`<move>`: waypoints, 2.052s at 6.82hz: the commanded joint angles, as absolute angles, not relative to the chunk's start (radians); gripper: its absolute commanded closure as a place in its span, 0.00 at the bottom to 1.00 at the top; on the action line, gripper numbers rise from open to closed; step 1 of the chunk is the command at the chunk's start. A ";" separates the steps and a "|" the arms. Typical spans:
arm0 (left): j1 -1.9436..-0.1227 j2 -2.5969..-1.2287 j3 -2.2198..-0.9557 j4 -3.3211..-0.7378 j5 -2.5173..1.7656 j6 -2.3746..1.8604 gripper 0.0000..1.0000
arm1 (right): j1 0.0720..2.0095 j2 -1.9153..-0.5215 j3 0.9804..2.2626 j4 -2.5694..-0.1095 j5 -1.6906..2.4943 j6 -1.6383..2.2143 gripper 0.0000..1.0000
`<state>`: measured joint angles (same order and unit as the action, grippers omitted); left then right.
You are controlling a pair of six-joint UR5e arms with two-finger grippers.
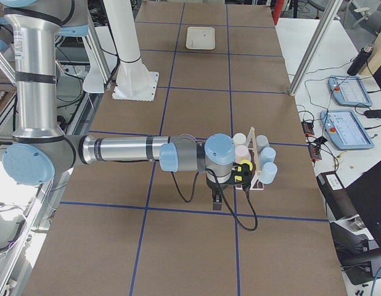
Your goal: Transfer IKEA cup to right arm and place on rack
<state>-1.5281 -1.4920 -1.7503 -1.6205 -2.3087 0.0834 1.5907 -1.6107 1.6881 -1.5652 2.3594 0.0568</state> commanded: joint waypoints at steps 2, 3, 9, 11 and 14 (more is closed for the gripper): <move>-1.562 -1.486 -1.738 -1.624 -2.372 0.090 0.00 | 1.591 -1.611 1.687 -1.569 2.361 0.057 0.00; -1.565 -1.477 -1.732 -1.626 -2.362 0.095 0.00 | 1.591 -1.611 1.687 -1.569 2.364 0.058 0.00; -1.572 -1.453 -1.735 -1.628 -2.364 0.097 0.00 | 1.591 -1.612 1.684 -1.568 2.368 0.057 0.00; -1.574 -1.451 -1.739 -1.628 -2.362 0.095 0.00 | 1.591 -1.621 1.689 -1.565 2.373 0.058 0.00; -1.575 -1.453 -1.741 -1.628 -2.362 0.094 0.00 | 1.591 -1.623 1.686 -1.563 2.373 0.058 0.00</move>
<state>-1.5750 -1.4525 -1.7400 -1.6275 -2.3624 0.0941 1.5907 -1.6220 1.6880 -1.5634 2.3729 0.0582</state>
